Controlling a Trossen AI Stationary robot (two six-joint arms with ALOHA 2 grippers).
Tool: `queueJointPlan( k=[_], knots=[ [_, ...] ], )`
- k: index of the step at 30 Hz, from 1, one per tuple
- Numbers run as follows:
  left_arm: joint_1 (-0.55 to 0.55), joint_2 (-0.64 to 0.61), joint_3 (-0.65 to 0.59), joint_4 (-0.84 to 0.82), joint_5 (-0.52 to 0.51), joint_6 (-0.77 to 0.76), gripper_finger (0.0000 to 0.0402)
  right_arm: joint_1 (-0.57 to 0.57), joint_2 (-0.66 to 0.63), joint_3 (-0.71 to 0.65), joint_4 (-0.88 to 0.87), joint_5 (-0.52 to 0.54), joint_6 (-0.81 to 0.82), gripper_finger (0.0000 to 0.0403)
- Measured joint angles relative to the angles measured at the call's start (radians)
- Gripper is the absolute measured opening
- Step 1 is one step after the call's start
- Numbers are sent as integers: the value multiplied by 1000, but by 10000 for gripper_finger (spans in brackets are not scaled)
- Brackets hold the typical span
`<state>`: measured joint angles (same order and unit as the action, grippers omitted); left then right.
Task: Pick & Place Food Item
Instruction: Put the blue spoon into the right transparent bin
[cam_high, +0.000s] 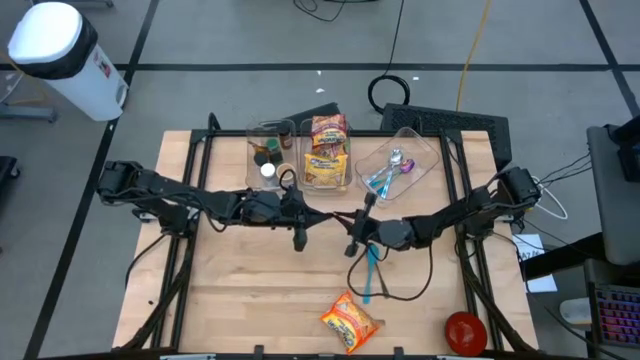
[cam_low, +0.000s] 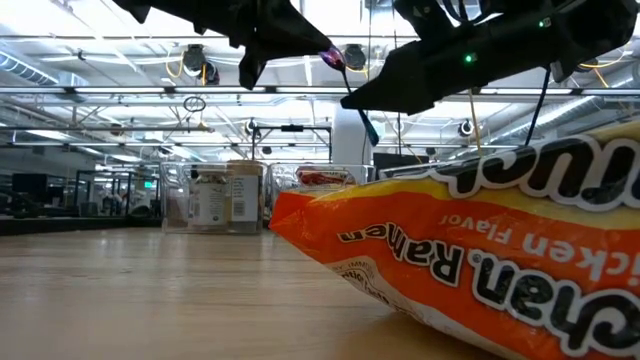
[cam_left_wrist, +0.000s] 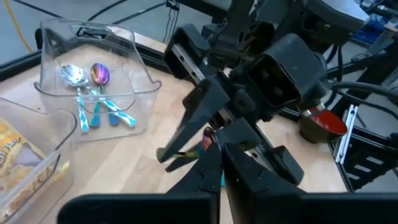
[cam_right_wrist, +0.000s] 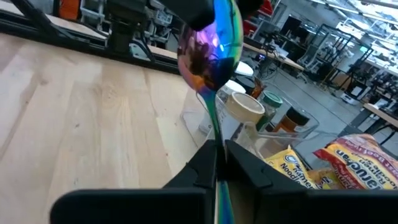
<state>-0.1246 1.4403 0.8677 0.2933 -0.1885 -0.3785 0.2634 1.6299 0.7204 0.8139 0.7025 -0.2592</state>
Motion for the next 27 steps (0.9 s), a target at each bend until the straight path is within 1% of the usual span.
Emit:
queueJointPlan(
  k=[5,9,13,16,19,21,24,27],
  knots=[
    [0,0,0,13,-26,20,29,1,0,0,3,0,12,5],
    [-3,0,0,42,-29,112,47,1,-2,0,6,-1,41,2],
    [-14,-1,0,86,-30,187,81,1,-29,0,-8,-11,55,0],
    [-16,-2,0,87,-27,229,115,1,-93,0,-69,-30,86,0],
    [-17,-2,0,65,-19,236,147,-1,-182,-6,-143,-15,97,0],
    [-19,-2,0,52,-18,230,164,-11,-246,-25,-161,-3,95,0],
    [-19,-2,0,23,-18,220,183,-39,-353,-91,-163,36,90,0],
    [-19,-2,0,11,-18,219,196,-100,-461,-181,-158,39,143,0]
  ],
)
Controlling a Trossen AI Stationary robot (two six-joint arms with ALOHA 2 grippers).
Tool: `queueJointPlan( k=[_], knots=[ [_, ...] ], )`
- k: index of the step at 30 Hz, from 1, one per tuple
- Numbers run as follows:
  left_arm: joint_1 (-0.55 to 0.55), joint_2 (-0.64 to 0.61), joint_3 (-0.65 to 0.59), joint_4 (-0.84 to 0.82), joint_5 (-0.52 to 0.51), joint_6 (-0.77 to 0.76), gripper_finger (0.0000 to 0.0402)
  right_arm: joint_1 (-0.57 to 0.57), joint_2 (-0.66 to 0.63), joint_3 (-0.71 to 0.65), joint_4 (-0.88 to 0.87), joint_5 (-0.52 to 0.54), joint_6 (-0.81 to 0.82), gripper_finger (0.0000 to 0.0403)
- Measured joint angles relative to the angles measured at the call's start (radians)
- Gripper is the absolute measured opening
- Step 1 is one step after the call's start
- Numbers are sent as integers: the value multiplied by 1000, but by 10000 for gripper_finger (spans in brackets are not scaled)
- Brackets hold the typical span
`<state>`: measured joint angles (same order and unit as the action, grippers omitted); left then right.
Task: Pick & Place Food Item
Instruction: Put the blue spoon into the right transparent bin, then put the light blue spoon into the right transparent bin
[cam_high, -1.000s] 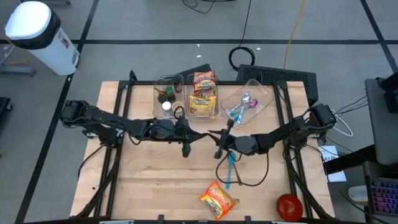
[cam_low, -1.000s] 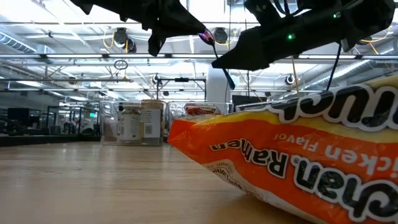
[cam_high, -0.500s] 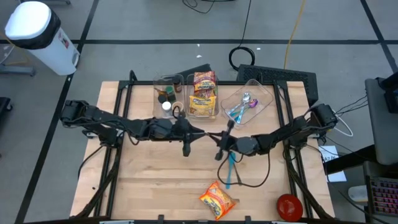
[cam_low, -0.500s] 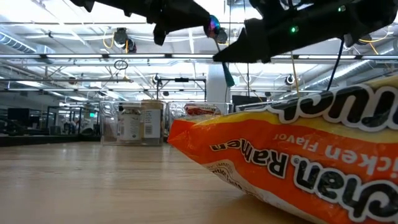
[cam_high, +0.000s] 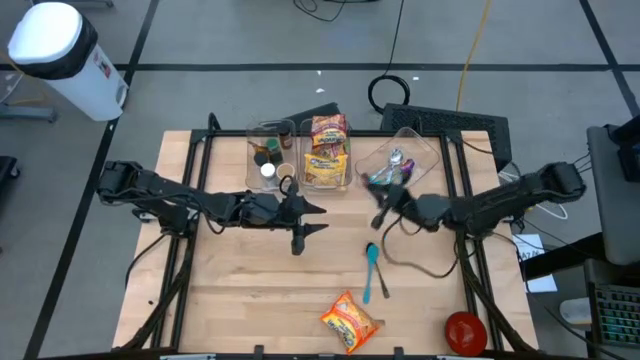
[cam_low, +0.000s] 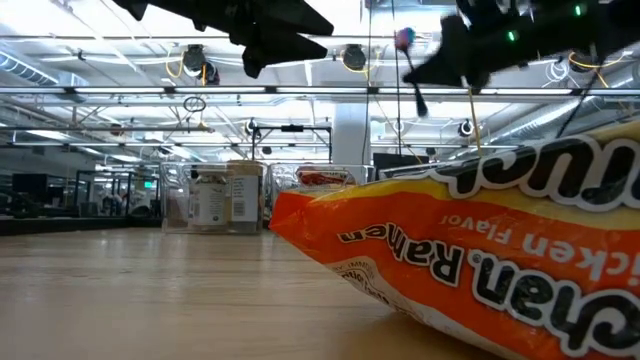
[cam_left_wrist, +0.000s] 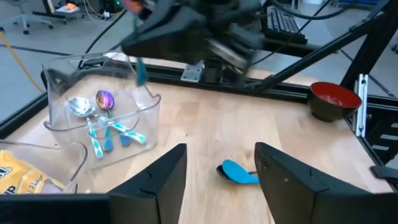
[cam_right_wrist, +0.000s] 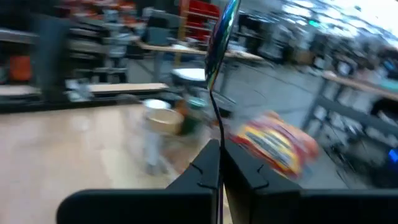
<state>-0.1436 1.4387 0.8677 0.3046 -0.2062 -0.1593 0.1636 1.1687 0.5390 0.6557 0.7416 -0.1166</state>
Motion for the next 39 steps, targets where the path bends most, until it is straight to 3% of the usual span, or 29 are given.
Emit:
queueJointPlan(
  k=[5,11,16,22,39],
  knots=[
    [1,0,0,-11,-3,0,204,-130,-106,-188,57,-6,130,0],
    [2,0,0,-1,-4,0,198,-253,-91,-375,248,-53,298,0],
    [11,0,0,3,-4,-2,194,-306,-57,-409,299,-117,359,0],
    [14,0,0,7,-5,-3,193,-339,-29,-408,298,-116,378,7],
    [14,0,0,6,-5,-6,200,-359,-38,-408,335,-117,378,184]
  ],
)
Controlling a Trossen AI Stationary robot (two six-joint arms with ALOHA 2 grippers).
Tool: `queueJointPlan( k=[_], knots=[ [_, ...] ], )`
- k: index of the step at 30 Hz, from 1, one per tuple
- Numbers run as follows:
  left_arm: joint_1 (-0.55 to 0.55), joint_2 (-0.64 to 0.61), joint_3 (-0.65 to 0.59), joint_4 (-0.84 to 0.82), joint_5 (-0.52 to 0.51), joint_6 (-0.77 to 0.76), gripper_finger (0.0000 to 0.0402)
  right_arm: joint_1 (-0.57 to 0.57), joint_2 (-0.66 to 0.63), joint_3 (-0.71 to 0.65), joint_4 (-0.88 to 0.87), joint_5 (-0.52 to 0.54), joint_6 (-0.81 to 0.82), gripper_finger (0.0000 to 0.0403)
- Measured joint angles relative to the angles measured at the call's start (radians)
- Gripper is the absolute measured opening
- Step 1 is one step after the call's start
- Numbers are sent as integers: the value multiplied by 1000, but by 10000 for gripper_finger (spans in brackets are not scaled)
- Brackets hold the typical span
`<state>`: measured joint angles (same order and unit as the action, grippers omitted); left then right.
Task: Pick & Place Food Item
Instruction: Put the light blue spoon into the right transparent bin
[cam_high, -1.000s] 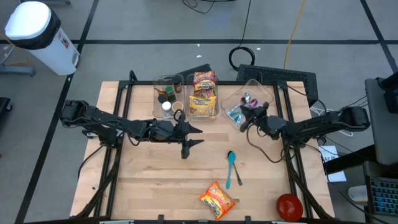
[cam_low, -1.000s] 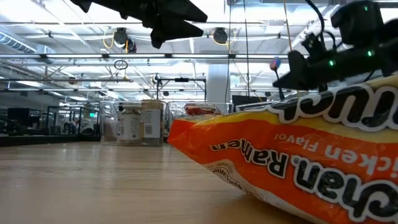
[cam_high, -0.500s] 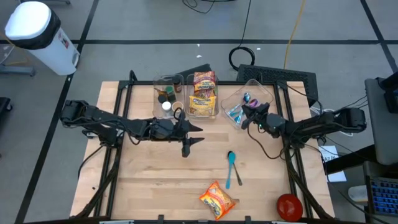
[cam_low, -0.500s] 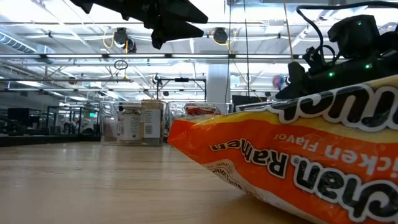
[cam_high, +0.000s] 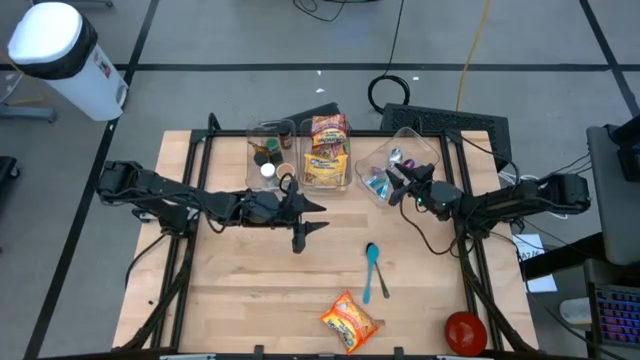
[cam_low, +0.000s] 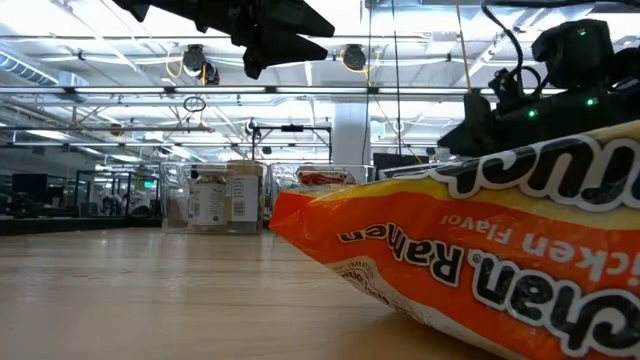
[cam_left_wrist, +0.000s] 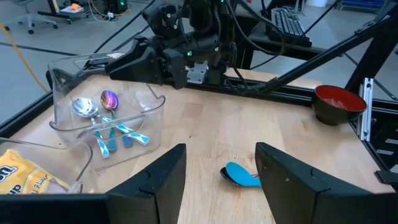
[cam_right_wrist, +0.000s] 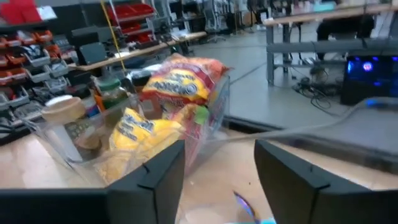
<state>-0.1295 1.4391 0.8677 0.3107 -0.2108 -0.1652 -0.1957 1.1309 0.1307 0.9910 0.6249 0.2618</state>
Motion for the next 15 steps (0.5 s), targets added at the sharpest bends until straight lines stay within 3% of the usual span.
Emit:
queueJointPlan(
  k=[4,9,15],
  knots=[
    [0,0,0,0,0,0,200,45,-31,0,68,-10,-68,207],
    [0,1,0,0,3,1,200,137,-79,19,130,-118,-173,232],
    [0,1,0,-1,9,2,200,299,-101,160,-107,-157,-225,253]
  ],
)
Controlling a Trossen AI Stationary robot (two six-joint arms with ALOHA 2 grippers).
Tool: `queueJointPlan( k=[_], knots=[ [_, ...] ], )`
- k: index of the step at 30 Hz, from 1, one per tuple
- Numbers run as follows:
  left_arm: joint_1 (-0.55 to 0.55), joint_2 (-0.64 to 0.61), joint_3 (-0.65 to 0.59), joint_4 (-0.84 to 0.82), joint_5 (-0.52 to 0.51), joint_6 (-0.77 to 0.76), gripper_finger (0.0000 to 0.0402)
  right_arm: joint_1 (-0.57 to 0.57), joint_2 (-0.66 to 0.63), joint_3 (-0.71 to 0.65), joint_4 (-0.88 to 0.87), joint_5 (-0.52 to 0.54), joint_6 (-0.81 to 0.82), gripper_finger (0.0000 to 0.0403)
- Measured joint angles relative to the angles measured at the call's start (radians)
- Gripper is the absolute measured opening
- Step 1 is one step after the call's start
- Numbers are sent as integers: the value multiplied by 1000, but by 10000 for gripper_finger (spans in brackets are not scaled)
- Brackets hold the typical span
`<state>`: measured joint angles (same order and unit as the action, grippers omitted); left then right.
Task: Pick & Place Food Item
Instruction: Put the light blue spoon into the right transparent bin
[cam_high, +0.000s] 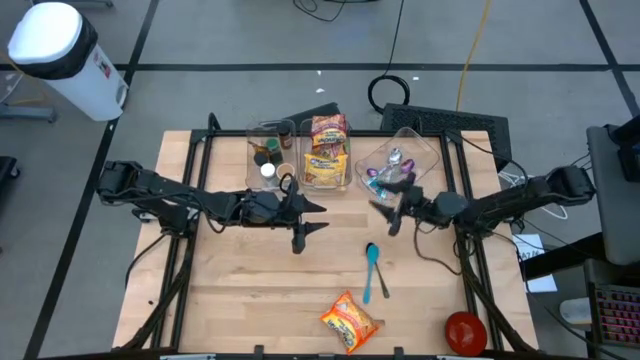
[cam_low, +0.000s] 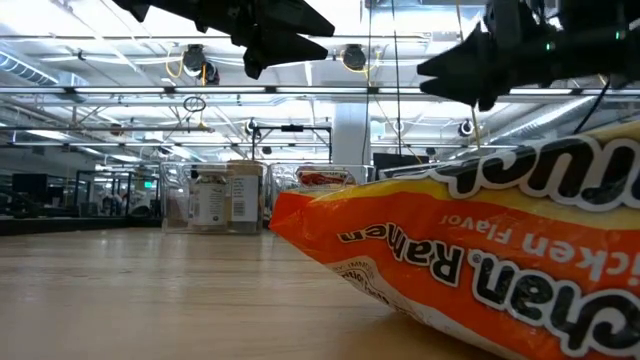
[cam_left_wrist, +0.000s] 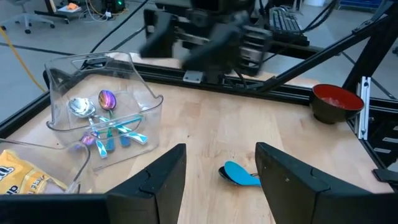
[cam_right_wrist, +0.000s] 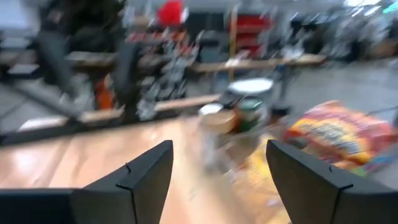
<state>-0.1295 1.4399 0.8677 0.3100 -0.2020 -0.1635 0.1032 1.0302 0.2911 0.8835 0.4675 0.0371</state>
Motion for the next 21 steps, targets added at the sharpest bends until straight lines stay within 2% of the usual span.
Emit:
queueJointPlan(
  k=[6,9,15,21],
  knots=[
    [0,0,0,0,0,0,200,121,17,217,-530,0,123,249],
    [0,0,0,0,0,0,200,172,61,293,-721,-4,212,245],
    [0,0,0,-9,1,0,200,248,130,301,-794,-182,478,235],
    [0,0,0,-24,1,0,200,286,202,267,-817,-209,578,216]
  ],
)
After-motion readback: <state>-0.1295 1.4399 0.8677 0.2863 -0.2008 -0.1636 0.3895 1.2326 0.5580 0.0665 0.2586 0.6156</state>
